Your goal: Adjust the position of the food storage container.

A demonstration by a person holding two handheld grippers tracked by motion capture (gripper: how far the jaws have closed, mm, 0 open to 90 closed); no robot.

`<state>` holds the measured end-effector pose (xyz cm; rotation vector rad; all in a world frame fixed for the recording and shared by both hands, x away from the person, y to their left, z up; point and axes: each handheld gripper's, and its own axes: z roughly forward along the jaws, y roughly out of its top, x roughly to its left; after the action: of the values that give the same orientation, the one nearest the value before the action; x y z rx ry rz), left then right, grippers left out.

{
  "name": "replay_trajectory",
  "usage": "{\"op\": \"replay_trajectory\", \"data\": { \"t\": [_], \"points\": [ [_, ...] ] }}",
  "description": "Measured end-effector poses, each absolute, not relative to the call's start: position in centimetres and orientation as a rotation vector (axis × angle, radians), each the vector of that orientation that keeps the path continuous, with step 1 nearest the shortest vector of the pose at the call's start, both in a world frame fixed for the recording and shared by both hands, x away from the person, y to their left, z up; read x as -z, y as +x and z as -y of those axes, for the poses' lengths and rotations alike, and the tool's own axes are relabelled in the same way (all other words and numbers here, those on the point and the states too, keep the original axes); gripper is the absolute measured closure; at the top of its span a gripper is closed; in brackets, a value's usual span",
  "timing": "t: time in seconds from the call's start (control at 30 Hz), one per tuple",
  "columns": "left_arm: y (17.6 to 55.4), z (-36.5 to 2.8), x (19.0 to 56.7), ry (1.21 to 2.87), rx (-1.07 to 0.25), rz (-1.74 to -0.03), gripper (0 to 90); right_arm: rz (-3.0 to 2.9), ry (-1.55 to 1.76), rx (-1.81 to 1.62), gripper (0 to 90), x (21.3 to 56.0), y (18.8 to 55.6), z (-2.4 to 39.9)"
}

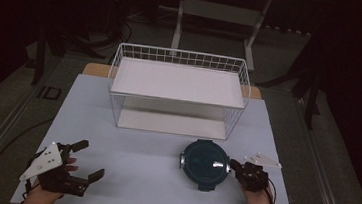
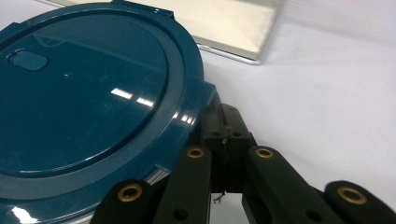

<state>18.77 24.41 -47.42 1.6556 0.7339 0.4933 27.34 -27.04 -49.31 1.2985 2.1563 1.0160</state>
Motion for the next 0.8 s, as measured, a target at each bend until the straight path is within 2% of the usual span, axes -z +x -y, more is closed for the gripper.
{"op": "replay_trajectory", "data": {
  "t": [0.3, 0.8],
  "points": [
    [18.8, -24.4, 47.5, 1.664, -0.492, -0.729, 0.0, -2.221, 1.205, -1.05, 90.0, 49.4, 28.0, 24.7],
    [18.8, -24.4, 47.5, 1.666, -0.49, -0.728, 0.0, -2.26, 1.206, -1.067, 90.0, 49.5, 27.1, 25.2]
  ]
}}
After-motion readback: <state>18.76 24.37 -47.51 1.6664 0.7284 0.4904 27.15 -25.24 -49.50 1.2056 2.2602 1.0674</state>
